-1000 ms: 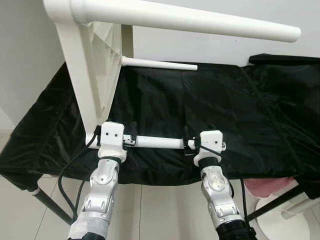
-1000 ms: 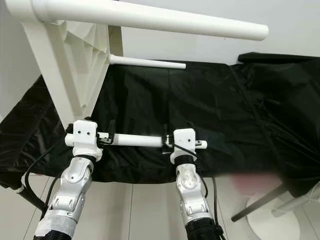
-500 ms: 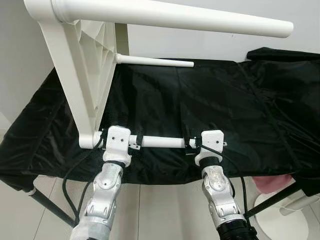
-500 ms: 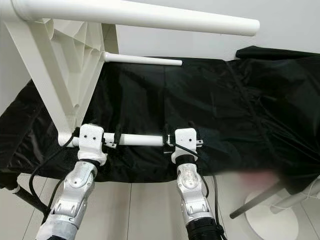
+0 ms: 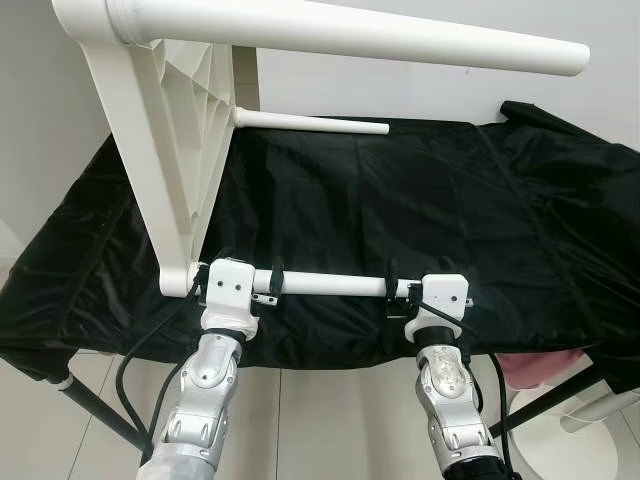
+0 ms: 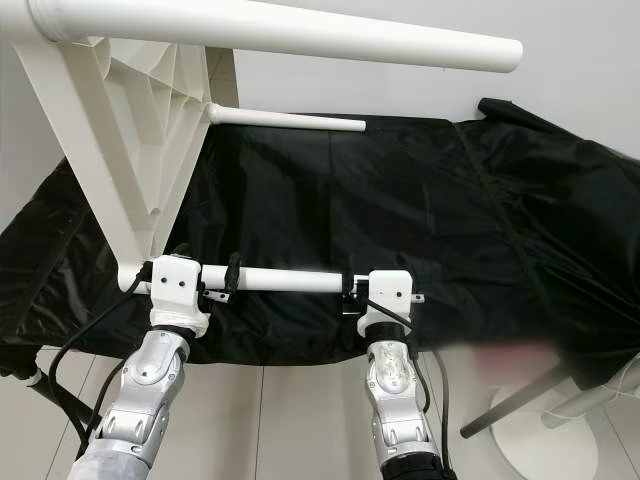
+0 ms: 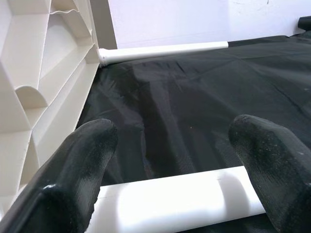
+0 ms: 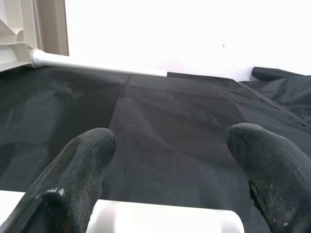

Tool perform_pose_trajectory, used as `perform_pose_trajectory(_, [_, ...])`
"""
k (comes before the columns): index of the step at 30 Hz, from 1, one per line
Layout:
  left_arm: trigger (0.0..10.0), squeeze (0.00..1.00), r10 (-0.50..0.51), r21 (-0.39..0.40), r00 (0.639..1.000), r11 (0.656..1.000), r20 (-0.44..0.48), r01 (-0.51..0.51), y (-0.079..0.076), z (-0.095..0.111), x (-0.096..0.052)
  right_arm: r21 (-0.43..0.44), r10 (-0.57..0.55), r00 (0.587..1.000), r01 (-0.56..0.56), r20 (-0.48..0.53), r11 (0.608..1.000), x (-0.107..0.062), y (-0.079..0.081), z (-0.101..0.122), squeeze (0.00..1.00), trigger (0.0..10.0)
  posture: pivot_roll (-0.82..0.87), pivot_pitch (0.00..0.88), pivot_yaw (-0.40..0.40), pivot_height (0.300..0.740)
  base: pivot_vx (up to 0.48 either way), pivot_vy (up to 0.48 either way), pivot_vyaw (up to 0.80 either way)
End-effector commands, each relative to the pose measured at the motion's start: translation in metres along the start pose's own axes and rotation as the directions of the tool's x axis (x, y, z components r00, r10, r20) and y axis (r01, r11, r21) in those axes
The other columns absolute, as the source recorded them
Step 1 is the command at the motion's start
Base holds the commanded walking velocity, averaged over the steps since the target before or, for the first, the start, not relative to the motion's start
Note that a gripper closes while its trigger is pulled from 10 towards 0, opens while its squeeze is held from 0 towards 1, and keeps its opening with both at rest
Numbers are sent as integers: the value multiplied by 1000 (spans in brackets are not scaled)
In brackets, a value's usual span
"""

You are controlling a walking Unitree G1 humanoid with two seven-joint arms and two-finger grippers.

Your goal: Building children table

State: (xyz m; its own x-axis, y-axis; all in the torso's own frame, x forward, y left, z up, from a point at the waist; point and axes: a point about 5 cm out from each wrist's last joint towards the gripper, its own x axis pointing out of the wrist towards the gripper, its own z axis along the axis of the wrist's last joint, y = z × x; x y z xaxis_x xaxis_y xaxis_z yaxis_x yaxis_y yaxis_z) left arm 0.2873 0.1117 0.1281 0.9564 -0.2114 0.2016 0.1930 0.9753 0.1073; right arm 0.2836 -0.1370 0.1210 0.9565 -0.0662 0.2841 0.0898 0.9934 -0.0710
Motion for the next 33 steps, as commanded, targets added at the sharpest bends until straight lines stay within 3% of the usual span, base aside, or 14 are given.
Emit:
perform_pose_trajectory(1, [10000, 0, -54, 2, 998, 999, -10, 54, -6, -3, -2, 13, 12, 1000, -12, -7, 1000, -3, 3, -1, 600, 10000, 20, 26, 5, 740, 0, 0, 0])
perform_pose_trajectory(2, [10000, 0, -58, 5, 998, 998, -11, 58, -8, -3, -1, 17, 14, 1000, -14, -9, 1000, -3, 3, -1, 0, 10000, 16, 23, 6, 740, 0, 0, 0])
perform_pose_trajectory(9, [10000, 0, -77, -26, 997, 997, -31, 76, -15, -9, -5, 0, -1, 1000, 1, -21, 1000, -7, 1, -6, 0, 10000, 0, 0, 23, 740, 0, 0, 0])
perform_pose_trajectory(25, [10000, 0, -98, -6, 994, 995, -55, 97, -18, -16, -4, 2, 22, 1000, -22, -19, 1000, -14, 14, -7, 0, 10000, -63, 0, 63, 740, 0, 0, 0])
perform_pose_trajectory(33, [10000, 0, -111, -17, 992, 994, -65, 110, -20, -17, -2, 3, 19, 1000, -19, -23, 1000, -14, 11, -7, 0, 10000, -74, 0, 79, 740, 0, 0, 0])
